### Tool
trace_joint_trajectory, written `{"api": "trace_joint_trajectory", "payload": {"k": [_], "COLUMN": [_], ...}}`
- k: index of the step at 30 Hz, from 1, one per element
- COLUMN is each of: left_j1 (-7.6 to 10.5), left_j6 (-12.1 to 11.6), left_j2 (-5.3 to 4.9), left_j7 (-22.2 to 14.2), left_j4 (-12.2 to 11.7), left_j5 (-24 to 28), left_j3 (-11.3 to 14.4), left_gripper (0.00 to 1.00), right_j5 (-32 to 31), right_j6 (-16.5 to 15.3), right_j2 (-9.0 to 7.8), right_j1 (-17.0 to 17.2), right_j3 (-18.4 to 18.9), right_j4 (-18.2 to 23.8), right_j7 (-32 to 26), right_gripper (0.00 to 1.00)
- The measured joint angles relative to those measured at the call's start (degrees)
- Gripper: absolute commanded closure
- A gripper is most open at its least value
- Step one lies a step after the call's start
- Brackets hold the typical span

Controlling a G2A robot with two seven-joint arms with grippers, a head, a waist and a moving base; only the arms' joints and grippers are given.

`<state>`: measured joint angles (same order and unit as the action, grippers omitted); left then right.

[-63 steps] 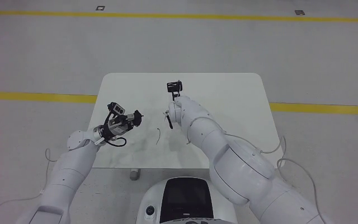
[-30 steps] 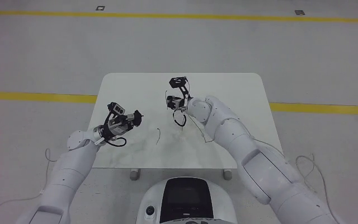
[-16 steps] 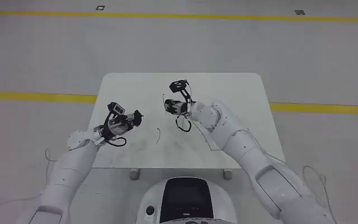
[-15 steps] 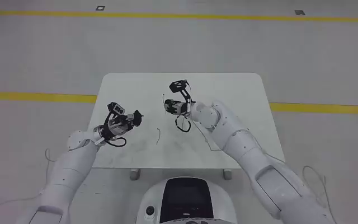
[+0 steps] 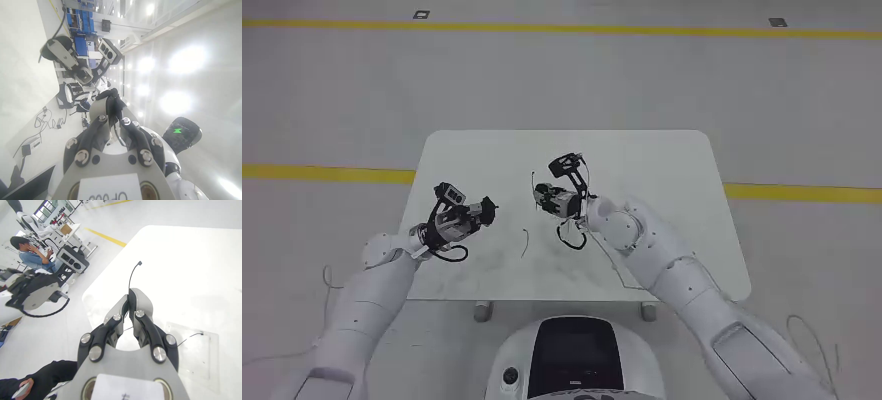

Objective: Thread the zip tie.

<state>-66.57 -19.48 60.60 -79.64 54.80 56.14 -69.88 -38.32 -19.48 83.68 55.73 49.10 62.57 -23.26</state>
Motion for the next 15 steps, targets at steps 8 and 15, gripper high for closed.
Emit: {"api": "trace_joint_trajectory", "payload": {"k": [8,15], "left_j1": [0.00,0.00], "left_j6": [0.00,0.00], "left_j2": [0.00,0.00], "left_j7": [0.00,0.00], "left_j4": [0.00,0.00], "left_j5": [0.00,0.00], "left_j3": [0.00,0.00], "left_gripper": [1.00,1.00], "right_j5": [3.50,4.48], "right_j6": [0.00,0.00], "right_j2": [-5.24,-8.58], "right_j1": [2.15,1.96], "right_j3": [-4.91,-8.84], "right_j4": [8.09,11.71], "right_j7": [3.48,10.88], "right_gripper": [1.00,1.00]}}
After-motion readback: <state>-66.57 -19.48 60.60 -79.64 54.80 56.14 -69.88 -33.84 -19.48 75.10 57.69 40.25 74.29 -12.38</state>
